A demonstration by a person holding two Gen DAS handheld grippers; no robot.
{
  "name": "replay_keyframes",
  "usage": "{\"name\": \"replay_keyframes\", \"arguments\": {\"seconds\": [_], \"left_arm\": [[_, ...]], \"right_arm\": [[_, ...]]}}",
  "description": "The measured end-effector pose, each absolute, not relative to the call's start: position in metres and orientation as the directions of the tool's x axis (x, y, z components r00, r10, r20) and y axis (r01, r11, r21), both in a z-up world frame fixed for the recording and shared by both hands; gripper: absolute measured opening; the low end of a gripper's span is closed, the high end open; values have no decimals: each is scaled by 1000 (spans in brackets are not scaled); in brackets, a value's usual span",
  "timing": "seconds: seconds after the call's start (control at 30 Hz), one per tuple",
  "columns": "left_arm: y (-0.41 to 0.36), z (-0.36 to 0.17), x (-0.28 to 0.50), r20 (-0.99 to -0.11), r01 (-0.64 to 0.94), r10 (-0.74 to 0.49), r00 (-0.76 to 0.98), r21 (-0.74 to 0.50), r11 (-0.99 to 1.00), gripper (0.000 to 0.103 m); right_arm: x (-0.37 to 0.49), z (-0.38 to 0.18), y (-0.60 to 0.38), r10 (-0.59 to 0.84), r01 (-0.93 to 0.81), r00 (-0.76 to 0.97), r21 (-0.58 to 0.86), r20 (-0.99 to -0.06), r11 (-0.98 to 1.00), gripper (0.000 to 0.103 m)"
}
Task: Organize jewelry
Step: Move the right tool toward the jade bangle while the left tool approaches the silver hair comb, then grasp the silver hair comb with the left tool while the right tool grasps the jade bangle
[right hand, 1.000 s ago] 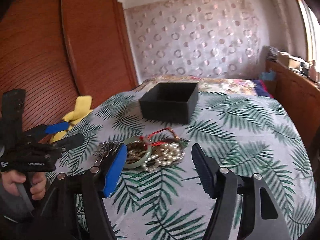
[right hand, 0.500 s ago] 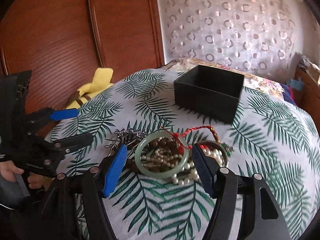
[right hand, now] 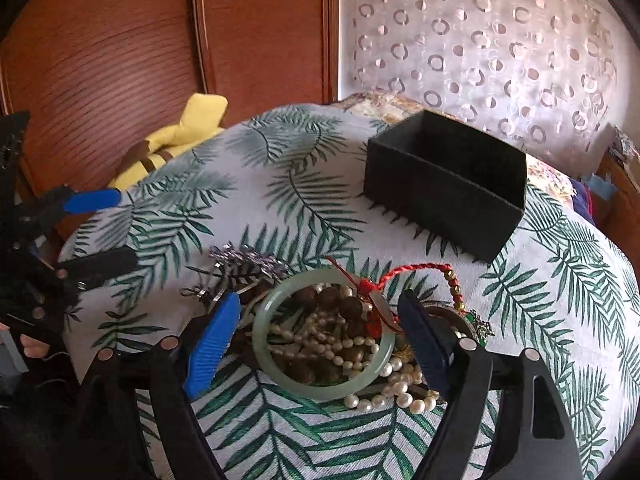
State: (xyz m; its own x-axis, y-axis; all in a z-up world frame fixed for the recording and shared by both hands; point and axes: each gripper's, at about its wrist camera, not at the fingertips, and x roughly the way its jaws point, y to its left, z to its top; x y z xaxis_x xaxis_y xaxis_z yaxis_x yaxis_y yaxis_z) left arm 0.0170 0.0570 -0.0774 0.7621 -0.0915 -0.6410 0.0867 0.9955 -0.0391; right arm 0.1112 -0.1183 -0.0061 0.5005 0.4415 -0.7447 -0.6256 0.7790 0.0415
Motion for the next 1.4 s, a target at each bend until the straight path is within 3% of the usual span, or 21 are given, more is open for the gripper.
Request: {"name": "replay_keyframes", "arguments": {"seconds": [0.2,0.27,0.57,0.8,1.03,1.27,1.4], "left_arm": [[57,-78,16,-641,87,-92,762,-39,995,96],[57,-77,16,-641,88,-93,762,-40,995,96],[49,-79,21,-649,113,-117,752,-47,992,96],[27,-75,34,-661,198,-210,720,-95,976,95],[1,-88,57,-724,252,-272,634,-139,958,69],[-17,-97,73,-761,256,-245,601,-107,961,68],[-17,-98,76,-765,248,-226,604,-89,965,62]], "right_arm": [[111,-10,-116,424,-639,494,14,-759,769,83],[110,-8,-115,418,-643,494,3,-762,766,75],[103,2,-127,442,-641,517,11,-733,768,74],[91,22,-159,435,-592,572,18,-696,806,74],[84,21,-186,417,-552,590,31,-691,833,74],[83,18,-197,414,-529,595,53,-688,847,74],[82,18,-198,419,-530,595,57,-685,846,74]]}}
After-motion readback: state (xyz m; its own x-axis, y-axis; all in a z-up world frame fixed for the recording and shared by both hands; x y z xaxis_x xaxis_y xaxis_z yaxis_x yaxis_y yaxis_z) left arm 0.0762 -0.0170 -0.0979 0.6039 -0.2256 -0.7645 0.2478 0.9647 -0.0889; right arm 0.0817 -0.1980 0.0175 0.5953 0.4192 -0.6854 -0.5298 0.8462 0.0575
